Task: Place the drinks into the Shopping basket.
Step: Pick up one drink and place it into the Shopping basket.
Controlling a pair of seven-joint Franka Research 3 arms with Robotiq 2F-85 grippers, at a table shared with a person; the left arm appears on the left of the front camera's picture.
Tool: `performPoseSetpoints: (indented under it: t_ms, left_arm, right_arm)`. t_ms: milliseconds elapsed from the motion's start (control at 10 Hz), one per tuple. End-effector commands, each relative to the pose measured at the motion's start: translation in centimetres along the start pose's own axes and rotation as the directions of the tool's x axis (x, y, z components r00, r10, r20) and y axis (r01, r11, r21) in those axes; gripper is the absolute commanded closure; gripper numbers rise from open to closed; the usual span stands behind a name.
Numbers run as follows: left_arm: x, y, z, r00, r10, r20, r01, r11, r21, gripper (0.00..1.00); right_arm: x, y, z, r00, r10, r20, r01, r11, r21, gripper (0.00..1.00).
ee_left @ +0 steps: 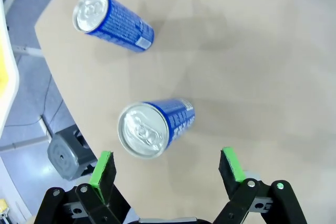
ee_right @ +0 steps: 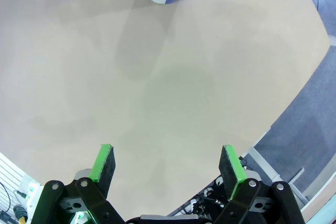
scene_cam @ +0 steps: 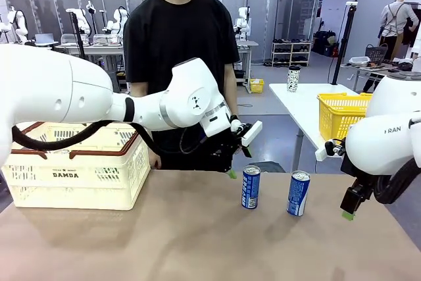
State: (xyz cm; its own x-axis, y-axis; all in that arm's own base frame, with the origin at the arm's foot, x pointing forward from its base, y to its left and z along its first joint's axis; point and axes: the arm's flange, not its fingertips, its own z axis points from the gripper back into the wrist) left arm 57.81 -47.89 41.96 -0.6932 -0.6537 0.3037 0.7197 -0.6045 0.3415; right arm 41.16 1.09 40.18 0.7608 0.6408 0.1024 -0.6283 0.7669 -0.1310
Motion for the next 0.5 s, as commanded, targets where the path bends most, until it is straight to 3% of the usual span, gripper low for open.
performPoseSetpoints:
  t_ms: [0, 400]
  left_arm:
    - [-0.2, 1.7, -0.3, 0.999, -0.035, 0.016, 0.034, 0.999, 0.035, 0.0]
    - [-0.1, 3.5, -2.6, 0.998, -0.06, 0.015, 0.06, 0.998, -0.018, 0.0]
  right_arm:
    - [0.0, 0.1, 0.0, 1.0, -0.007, 0.001, 0.007, 1.0, 0.002, 0.0]
    - [0.0, 0.1, 0.0, 1.0, -0.007, 0.001, 0.007, 1.0, 0.002, 0.0]
